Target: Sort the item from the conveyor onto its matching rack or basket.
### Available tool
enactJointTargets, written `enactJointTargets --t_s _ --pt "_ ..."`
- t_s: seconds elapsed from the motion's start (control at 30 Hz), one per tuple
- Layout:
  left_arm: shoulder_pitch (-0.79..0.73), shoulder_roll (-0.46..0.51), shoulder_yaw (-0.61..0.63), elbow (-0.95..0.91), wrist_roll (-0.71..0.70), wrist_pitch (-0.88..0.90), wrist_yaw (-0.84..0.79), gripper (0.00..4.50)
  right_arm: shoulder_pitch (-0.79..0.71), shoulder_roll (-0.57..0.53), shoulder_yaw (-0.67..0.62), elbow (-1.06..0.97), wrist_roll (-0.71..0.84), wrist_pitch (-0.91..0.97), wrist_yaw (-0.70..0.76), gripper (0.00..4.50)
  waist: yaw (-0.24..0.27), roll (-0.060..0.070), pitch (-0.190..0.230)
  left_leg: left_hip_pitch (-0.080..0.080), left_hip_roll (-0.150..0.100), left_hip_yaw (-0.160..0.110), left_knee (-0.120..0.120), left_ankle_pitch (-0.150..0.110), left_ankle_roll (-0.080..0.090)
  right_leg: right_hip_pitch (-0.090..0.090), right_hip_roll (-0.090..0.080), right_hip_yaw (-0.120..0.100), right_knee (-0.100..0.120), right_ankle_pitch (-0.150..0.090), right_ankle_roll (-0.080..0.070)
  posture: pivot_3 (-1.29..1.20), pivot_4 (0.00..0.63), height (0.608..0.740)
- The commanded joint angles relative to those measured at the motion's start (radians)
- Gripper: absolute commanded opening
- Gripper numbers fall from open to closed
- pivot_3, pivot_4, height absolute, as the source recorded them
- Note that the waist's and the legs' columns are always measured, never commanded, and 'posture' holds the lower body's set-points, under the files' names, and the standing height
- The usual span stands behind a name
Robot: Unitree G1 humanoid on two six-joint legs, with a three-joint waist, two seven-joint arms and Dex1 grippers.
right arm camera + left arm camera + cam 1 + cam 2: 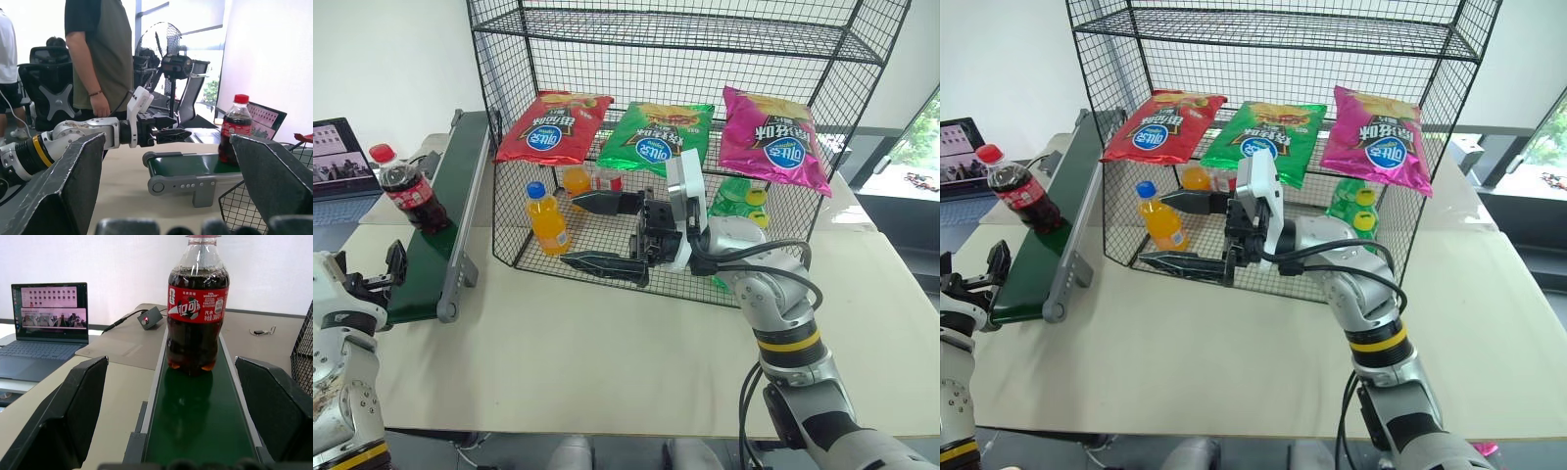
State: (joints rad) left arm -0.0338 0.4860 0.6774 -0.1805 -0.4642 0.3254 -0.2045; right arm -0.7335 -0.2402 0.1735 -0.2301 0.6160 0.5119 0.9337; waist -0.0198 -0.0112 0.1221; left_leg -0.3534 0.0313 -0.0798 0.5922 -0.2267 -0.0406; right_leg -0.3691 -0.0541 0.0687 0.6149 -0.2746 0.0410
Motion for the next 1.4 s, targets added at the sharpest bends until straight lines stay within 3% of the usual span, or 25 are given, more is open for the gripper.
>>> enactJointTargets --t_s 0.03,0.6,0.77,1.0,1.2,1.4 --pt "-0.014 0.03 0.011 -0.006 0.012 -0.033 -0.005 4.39 -0.019 0.014 -0.031 -0.044 0.044 -0.002 -0.006 4.5 -0.001 0.0 0.0 0.0 0.0 0.0 0.0 0.0 0.0 0.0 0.0 0.0 0.0 0.0 0.0 0.0 0.15 0.738" --pt "-0.045 0.064 -0.017 0.046 -0.035 0.033 -0.081 4.39 0.0 0.01 -0.03 -0.024 0.039 -0.026 0.007 4.5 -0.002 0.0 0.0 0.0 0.0 0.0 0.0 0.0 0.0 0.0 0.0 0.0 0.0 0.0 0.0 0.0 0.15 0.738" --pt "-0.052 0.072 -0.012 0.073 -0.038 0.015 -0.101 3.05 -0.003 0.005 -0.032 -0.038 0.043 -0.016 -0.006 4.5 0.001 0.0 0.0 0.0 0.0 0.0 -0.001 0.0 0.0 0.0 0.0 0.0 0.0 0.0 0.0 0.0 0.15 0.738" --pt "-0.011 0.065 -0.018 -0.032 -0.078 0.055 -0.111 3.05 0.0 -0.008 -0.039 -0.05 0.034 -0.01 -0.038 4.5 0.002 0.0 0.0 0.0 0.0 0.0 -0.001 0.0 0.0 0.0 0.0 0.0 0.0 0.0 0.0 0.0 0.15 0.738" --pt "0.05 0.148 -0.04 -0.279 -0.261 0.257 -0.194 3.05 0.159 -0.1 -0.069 -0.151 -0.014 -0.008 -0.112 4.5 0.007 -0.004 0.003 -0.002 0.0 0.0 -0.001 0.0 0.0 0.0 -0.001 -0.001 -0.002 0.0 0.0 0.0 0.15 0.738" --pt "-0.005 0.239 -0.204 -0.374 -0.395 0.406 -0.306 3.05 0.354 -0.149 -0.07 -0.298 -0.069 0.004 -0.24 4.5 0.003 0.0 0.005 -0.001 -0.001 0.001 -0.001 0.0 0.0 0.0 -0.001 0.001 -0.002 0.0 0.0 0.0 0.15 0.738"
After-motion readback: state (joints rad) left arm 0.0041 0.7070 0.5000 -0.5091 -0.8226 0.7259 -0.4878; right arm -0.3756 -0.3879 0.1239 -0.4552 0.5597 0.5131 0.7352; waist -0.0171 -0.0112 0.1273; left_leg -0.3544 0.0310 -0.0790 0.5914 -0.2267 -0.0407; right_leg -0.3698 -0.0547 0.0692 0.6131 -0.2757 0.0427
